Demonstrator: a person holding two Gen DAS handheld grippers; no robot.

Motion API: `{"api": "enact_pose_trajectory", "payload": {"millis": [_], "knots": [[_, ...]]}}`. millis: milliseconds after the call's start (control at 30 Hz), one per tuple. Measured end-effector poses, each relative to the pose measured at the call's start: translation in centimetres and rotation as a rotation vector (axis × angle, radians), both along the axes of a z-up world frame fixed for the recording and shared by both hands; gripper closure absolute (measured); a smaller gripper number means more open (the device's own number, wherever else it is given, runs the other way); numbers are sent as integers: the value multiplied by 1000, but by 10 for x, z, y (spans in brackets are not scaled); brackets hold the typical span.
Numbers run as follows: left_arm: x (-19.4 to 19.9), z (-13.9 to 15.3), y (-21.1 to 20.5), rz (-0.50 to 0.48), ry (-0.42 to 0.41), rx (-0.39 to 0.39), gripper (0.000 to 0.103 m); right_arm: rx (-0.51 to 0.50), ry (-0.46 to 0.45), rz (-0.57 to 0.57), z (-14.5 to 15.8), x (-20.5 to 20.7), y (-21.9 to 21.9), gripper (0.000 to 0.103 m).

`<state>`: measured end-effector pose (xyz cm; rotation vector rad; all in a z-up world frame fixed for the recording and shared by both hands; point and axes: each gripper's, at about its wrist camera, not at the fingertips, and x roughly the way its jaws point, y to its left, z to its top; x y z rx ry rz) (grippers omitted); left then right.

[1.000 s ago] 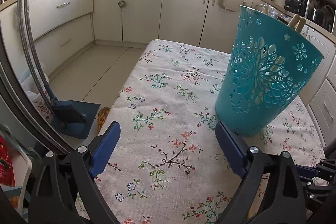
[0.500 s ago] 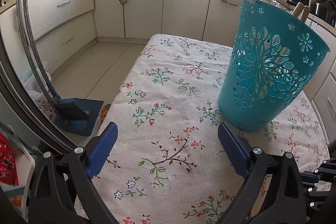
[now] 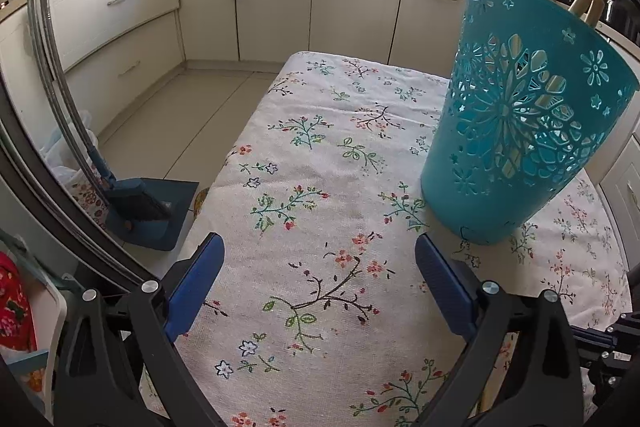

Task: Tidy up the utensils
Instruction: 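Grasp the loose wooden stick with the right tool and lift it, then carry the stick over the basket and open the right tool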

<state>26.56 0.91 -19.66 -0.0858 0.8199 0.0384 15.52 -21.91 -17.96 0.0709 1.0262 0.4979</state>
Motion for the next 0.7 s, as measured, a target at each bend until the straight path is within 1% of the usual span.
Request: {"api": "enact_pose_trajectory", "payload": {"millis": [167, 300, 400, 500, 600, 700], "knots": [[0, -1, 0, -1, 3, -1, 11, 176, -9, -65, 14, -11, -23, 97], [1, -1, 0, -1, 7, 1, 11, 320, -64, -98, 36, -17, -42, 97], [1, -2, 0, 0, 10, 2, 11, 401, -138, -100, 62, -18, -49, 97], [1, -2, 0, 0, 11, 4, 11, 441, -208, -98, 88, -14, -50, 97], [2, -3, 0, 0, 15, 7, 11, 477, -302, -108, 121, -1, -49, 97], [2, -3, -1, 1, 19, 7, 11, 519, -413, -141, 159, 26, -43, 97]]}}
